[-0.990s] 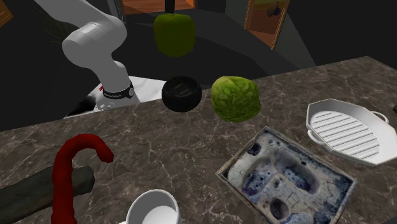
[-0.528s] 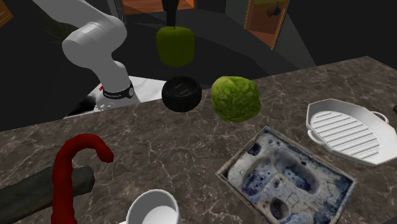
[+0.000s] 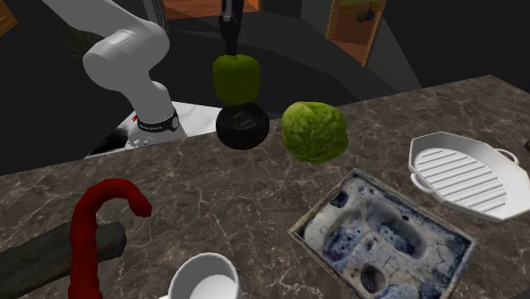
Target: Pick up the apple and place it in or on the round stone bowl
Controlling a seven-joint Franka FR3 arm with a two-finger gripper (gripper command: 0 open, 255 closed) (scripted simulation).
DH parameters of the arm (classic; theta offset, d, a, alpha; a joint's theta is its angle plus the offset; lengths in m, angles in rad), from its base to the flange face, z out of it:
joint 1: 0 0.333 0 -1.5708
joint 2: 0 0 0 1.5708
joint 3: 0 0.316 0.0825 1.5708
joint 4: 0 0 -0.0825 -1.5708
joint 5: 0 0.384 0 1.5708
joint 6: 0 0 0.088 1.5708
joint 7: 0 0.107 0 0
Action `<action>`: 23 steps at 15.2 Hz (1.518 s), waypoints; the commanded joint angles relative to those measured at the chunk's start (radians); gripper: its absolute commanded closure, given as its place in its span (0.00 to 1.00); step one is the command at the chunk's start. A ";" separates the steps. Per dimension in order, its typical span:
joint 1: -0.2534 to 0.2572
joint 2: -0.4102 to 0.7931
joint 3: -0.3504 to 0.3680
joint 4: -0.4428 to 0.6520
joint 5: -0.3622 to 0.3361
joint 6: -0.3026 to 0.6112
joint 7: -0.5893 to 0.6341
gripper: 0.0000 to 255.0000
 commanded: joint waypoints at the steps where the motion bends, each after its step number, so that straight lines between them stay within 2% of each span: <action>1: -0.001 -0.004 -0.002 -0.030 -0.002 0.027 -0.001 1.00; 10: -0.004 -0.007 -0.008 -0.148 -0.007 0.143 -0.002 1.00; 18: -0.004 -0.007 -0.008 -0.148 -0.007 0.143 -0.002 1.00; 19: -0.004 -0.007 -0.008 -0.149 -0.007 0.143 -0.002 0.00; 23: -0.004 -0.007 -0.008 -0.148 -0.007 0.143 -0.002 0.00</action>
